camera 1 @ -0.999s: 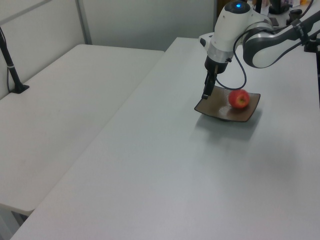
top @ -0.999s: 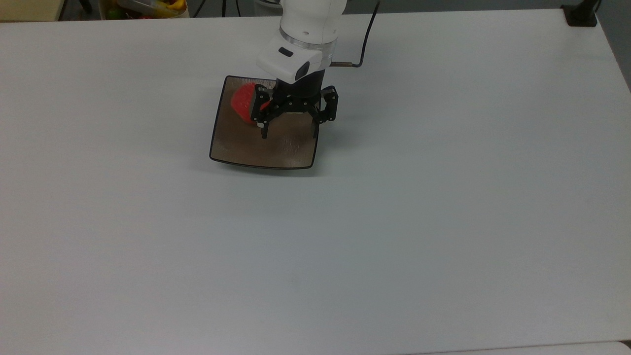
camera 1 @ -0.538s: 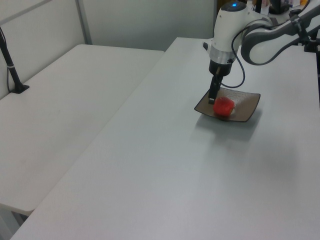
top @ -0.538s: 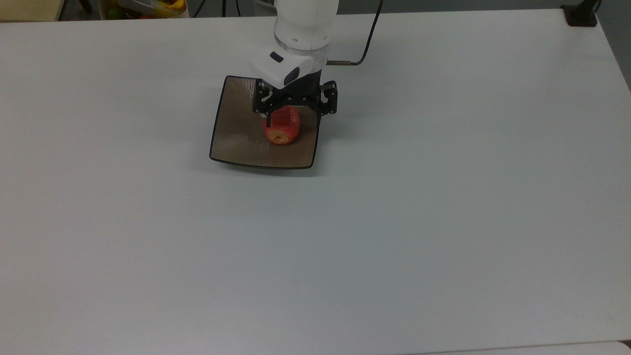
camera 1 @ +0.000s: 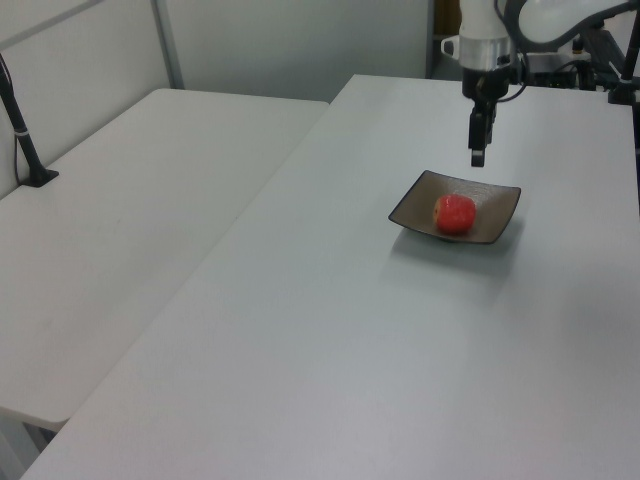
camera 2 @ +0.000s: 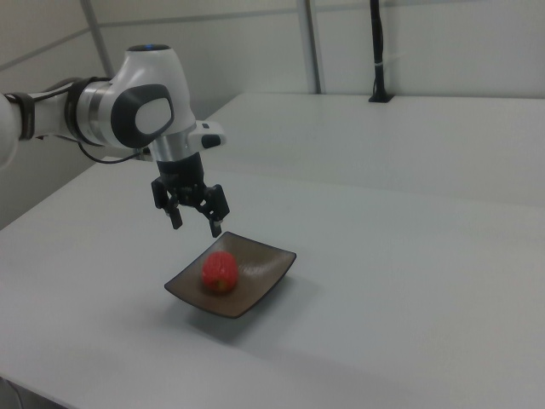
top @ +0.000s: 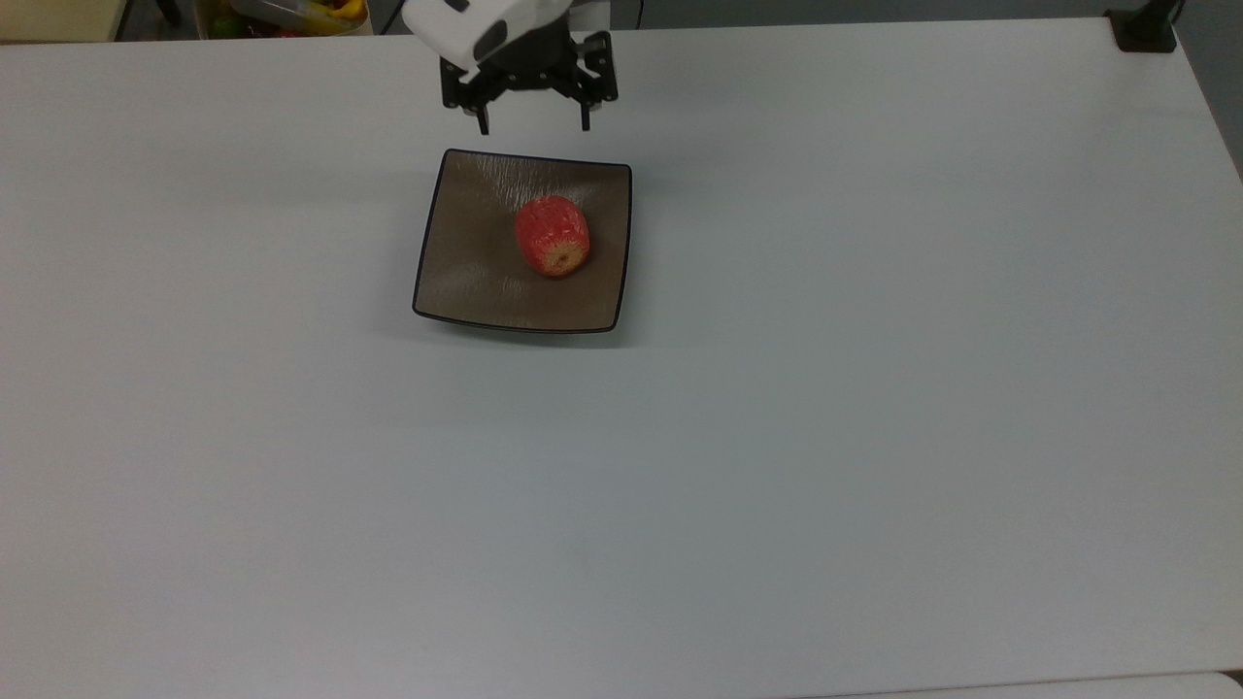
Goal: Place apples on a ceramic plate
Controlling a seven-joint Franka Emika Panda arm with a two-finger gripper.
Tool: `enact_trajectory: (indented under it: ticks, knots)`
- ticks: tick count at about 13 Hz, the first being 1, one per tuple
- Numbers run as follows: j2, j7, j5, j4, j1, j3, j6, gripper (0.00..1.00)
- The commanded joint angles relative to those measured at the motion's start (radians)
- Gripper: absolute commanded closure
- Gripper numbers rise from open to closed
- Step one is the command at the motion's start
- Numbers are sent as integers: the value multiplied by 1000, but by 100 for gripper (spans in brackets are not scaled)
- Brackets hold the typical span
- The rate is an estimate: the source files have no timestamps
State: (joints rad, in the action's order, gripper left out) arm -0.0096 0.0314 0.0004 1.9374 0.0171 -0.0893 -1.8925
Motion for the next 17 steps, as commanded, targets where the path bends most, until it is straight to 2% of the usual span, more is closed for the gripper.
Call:
enact_trajectory:
  ticks: [1,6,9,11,12,17]
  knots:
    - [-6,38,73,-17,7,22,7,0]
    - [-6,30,81,-18,4,31,-37,0]
    - [8,21,81,-98,7,68,38,0]
    - [20,31,44,-121,14,71,52,0]
    - [22,22,-6,-123,18,69,61,0]
    - [31,21,-23,-123,18,69,72,0]
